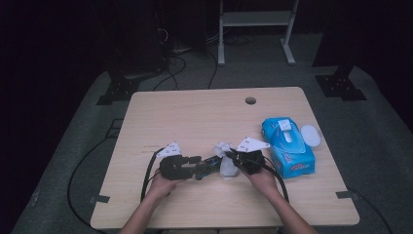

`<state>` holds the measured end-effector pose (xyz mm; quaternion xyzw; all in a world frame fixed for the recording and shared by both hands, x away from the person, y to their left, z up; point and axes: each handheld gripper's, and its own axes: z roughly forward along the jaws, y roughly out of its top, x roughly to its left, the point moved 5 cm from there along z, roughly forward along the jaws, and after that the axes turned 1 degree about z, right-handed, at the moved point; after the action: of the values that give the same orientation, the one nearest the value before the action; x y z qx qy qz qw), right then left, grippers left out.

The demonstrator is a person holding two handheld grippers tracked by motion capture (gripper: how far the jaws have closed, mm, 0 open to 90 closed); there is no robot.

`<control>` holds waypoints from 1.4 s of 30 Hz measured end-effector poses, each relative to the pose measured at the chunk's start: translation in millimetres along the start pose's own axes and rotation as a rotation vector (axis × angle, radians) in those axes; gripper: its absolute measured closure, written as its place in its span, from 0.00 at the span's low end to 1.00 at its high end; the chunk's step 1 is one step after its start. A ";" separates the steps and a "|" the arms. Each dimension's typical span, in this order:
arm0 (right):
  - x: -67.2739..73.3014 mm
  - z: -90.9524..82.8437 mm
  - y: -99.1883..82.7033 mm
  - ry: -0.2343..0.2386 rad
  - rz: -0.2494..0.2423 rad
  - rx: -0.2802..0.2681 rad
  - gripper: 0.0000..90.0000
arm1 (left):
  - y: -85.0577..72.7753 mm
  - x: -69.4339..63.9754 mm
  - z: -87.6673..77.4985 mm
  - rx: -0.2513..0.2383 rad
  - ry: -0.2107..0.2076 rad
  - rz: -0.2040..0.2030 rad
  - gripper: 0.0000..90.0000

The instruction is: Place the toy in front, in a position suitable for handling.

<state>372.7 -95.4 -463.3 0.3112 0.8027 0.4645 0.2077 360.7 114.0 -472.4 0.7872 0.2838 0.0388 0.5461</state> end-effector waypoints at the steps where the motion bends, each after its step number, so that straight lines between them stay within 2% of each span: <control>1: 0.0 0.0 0.0 0.000 0.000 -0.001 0.94 | 0.6 1.6 -1.4 -0.008 0.007 -0.008 0.63; 6: 0.1 0.9 0.1 0.004 0.000 -0.005 0.94 | 0.1 8.1 -3.3 -0.013 0.041 -0.035 0.63; 8: 0.9 1.2 0.1 0.004 0.001 -0.007 0.94 | -0.3 8.1 -2.2 -0.016 0.039 -0.043 0.63; 14: 1.6 1.5 0.5 0.007 -0.005 -0.006 0.94 | -1.0 4.5 -1.4 -0.011 0.039 -0.020 0.61; 22: 3.6 -6.2 -3.6 0.006 -0.012 -0.003 0.94 | -1.8 -11.3 1.8 0.006 0.026 0.047 0.56; 27: 6.5 -17.5 -10.8 0.005 -0.034 0.009 0.94 | -3.6 -23.6 7.4 0.055 -0.003 0.098 0.51; 28: 7.3 -19.3 -12.9 0.008 -0.035 0.022 0.94 | -5.3 -26.5 10.3 0.083 -0.001 0.122 0.49; 30: 8.6 -20.7 -19.3 0.010 -0.056 0.059 0.94 | -11.3 -30.7 17.6 0.152 0.049 0.200 0.49; 31: 9.1 -20.1 -23.6 0.007 -0.069 0.074 0.94 | -12.9 -32.7 19.7 0.149 0.037 0.214 0.48; 32: 9.6 -18.8 -28.9 0.015 -0.067 0.096 0.94 | -12.6 -32.8 20.9 0.152 0.041 0.205 0.50; 34: 9.0 -17.0 -32.6 0.015 -0.060 0.106 0.94 | -12.1 -32.2 22.7 0.166 0.069 0.236 0.48; 36: 8.8 -17.0 -28.8 0.018 -0.043 0.085 0.94 | -12.8 -31.5 22.8 0.169 0.074 0.242 0.46; 38: 9.5 -16.9 -20.5 0.019 -0.046 0.056 0.94 | -13.8 -30.5 22.3 0.169 0.088 0.259 0.44; 42: 11.5 -5.5 -13.5 0.044 -0.035 0.066 0.94 | -11.0 -28.9 18.6 0.153 0.111 0.280 0.34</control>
<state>356.9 -95.9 -473.0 0.2935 0.8272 0.4409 0.1877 338.9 87.0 -482.4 0.8551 0.2030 0.1362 0.4572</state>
